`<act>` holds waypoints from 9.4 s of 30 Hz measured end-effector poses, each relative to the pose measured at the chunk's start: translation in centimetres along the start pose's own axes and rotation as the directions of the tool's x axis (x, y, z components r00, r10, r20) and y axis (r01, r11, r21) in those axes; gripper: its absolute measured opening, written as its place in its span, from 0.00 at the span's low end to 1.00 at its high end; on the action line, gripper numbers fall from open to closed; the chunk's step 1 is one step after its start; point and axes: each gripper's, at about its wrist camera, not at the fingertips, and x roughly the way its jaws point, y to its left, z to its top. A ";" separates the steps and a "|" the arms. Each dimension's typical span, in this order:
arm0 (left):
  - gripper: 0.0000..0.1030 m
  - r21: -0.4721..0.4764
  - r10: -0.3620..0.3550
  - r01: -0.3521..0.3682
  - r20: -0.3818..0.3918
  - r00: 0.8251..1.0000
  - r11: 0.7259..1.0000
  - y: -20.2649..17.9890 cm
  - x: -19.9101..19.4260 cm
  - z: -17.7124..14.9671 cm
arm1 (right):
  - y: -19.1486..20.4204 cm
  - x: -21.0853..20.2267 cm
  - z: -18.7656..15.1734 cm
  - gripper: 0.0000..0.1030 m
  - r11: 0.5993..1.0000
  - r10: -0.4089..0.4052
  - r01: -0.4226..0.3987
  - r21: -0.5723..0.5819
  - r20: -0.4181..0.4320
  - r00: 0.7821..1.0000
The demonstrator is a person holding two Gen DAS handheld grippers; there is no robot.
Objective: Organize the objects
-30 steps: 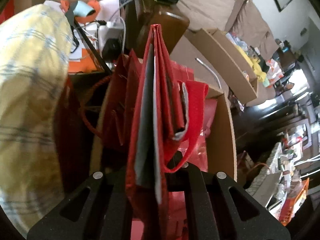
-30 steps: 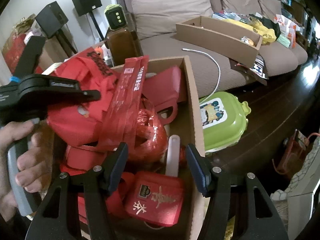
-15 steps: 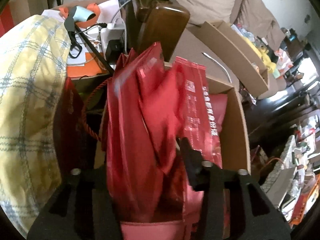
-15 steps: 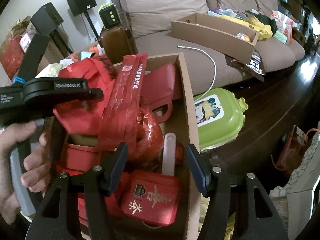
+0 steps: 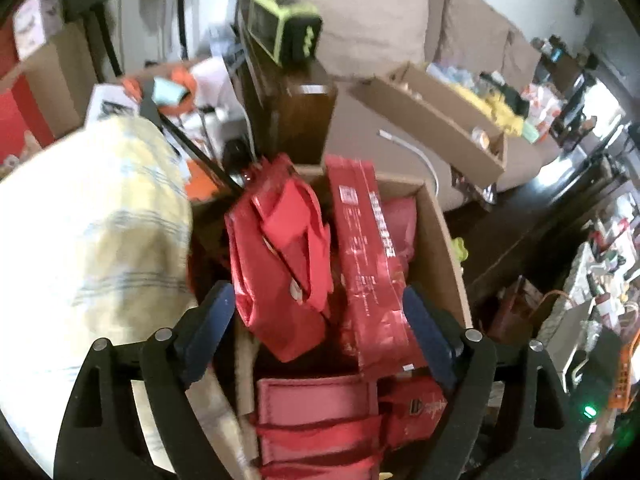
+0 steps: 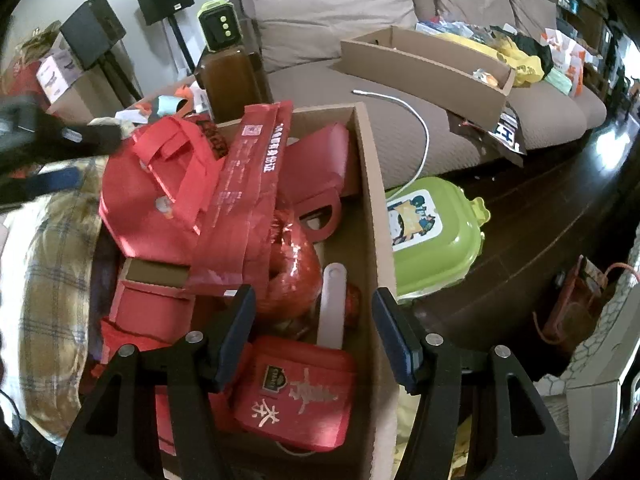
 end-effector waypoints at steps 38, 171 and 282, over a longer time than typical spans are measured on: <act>0.61 -0.616 0.477 -0.309 0.123 0.870 0.724 43.8 -22.0 -16.6 | 30.1 -7.5 7.7 0.37 0.817 0.446 -0.406 -0.410 0.002 0.895; 0.66 -0.698 -0.094 0.158 0.130 0.987 0.699 42.0 -18.7 -21.2 | 43.9 -4.1 -6.5 0.70 0.669 0.594 -0.638 -0.381 -0.242 0.767; 1.00 0.156 -0.026 -0.005 0.194 0.981 0.988 -1.5 -26.4 -17.5 | 5.8 -26.9 -9.7 0.73 0.999 -0.014 0.006 0.046 0.193 0.981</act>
